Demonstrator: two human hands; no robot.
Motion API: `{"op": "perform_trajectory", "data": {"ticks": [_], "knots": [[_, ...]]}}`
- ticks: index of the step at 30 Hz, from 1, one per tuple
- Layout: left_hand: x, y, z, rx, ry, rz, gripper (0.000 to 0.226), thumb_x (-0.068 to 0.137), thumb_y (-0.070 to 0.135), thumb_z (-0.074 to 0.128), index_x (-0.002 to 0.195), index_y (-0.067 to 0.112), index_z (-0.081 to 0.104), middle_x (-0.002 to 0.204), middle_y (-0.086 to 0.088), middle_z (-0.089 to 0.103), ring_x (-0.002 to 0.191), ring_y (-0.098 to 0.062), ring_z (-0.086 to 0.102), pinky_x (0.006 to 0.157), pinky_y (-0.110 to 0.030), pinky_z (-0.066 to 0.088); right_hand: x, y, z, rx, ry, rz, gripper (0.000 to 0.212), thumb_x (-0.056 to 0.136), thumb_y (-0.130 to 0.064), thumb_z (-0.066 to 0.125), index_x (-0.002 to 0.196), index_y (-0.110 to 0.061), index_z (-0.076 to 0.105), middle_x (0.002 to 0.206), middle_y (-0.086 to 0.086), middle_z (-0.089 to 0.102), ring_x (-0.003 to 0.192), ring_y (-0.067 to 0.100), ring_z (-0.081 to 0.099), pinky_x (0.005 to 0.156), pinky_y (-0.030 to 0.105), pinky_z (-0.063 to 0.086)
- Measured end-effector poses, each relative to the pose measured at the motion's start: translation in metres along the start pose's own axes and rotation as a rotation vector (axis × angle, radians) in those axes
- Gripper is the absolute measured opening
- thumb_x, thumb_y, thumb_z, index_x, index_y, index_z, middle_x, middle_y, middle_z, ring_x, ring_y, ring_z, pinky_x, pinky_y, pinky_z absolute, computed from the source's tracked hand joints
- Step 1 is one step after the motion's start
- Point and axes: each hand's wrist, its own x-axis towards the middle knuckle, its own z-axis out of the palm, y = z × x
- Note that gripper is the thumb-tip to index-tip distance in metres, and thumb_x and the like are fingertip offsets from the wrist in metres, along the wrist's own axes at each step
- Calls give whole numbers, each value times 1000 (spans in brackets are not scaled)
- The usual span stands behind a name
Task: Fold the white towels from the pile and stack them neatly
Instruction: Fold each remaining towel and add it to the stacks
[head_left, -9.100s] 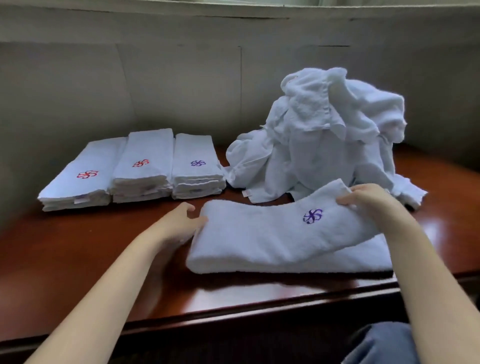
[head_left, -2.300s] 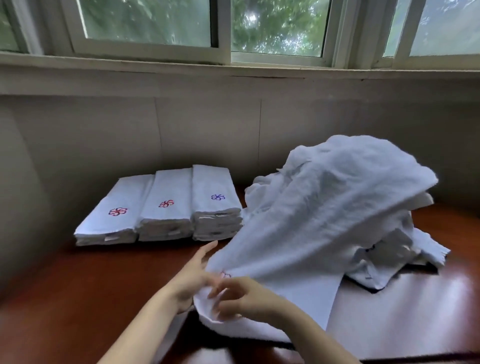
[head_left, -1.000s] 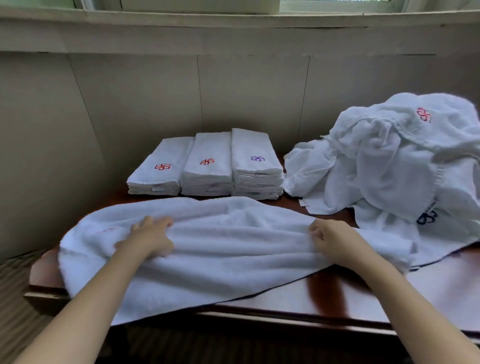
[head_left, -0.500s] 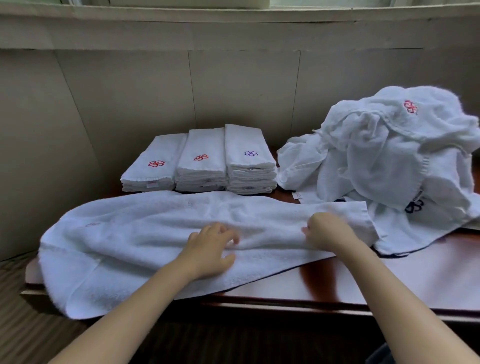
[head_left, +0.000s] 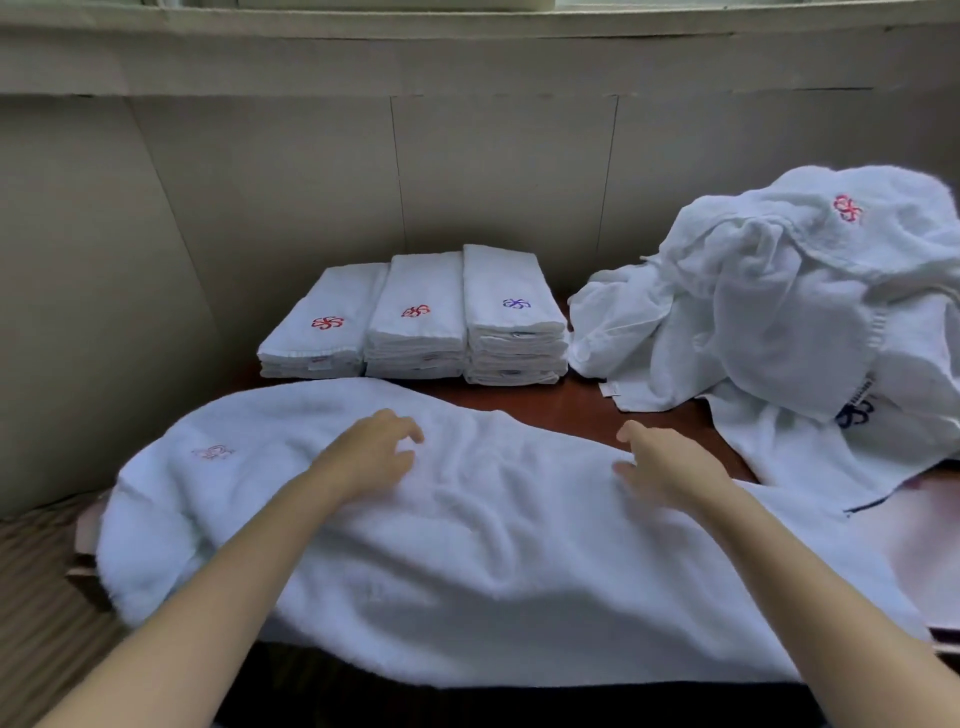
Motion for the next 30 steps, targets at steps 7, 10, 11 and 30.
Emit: {"op": "perform_trajectory", "data": {"ticks": [7, 10, 11, 30], "knots": [[9, -88, -15, 64, -4, -495, 45, 96, 45, 44, 133, 22, 36, 138, -14, 41, 111, -32, 51, 90, -38, 42, 26, -5, 12, -92, 11, 66, 15, 93, -19, 50, 106, -13, 56, 112, 5, 57, 103, 28, 57, 71, 29, 39], [14, -93, -14, 79, 26, -427, 22, 97, 39, 44, 91, 18, 41, 107, -12, 61, 83, -22, 51, 67, -32, 37, 40, -7, 6, 9, 375, 101, 11, 90, 1, 45, 96, -7, 50, 104, 15, 53, 90, 37, 59, 62, 34, 34], [16, -90, -13, 46, 100, -393, 21, 98, 35, 43, 87, 18, 39, 101, -13, 62, 80, -22, 51, 64, -33, 37, 48, -6, 4, 86, 486, 91, 12, 89, 4, 43, 94, -6, 46, 102, 19, 51, 87, 40, 58, 61, 37, 34], [-58, -159, -10, 77, 92, -550, 52, 100, 51, 20, 149, 37, 21, 160, 3, 13, 146, -19, 12, 116, -45, 9, 58, -36, 56, 79, -60, -149, 59, 98, -56, 22, 150, -28, 18, 160, -10, 4, 147, 17, 3, 114, 53, 3]]}}
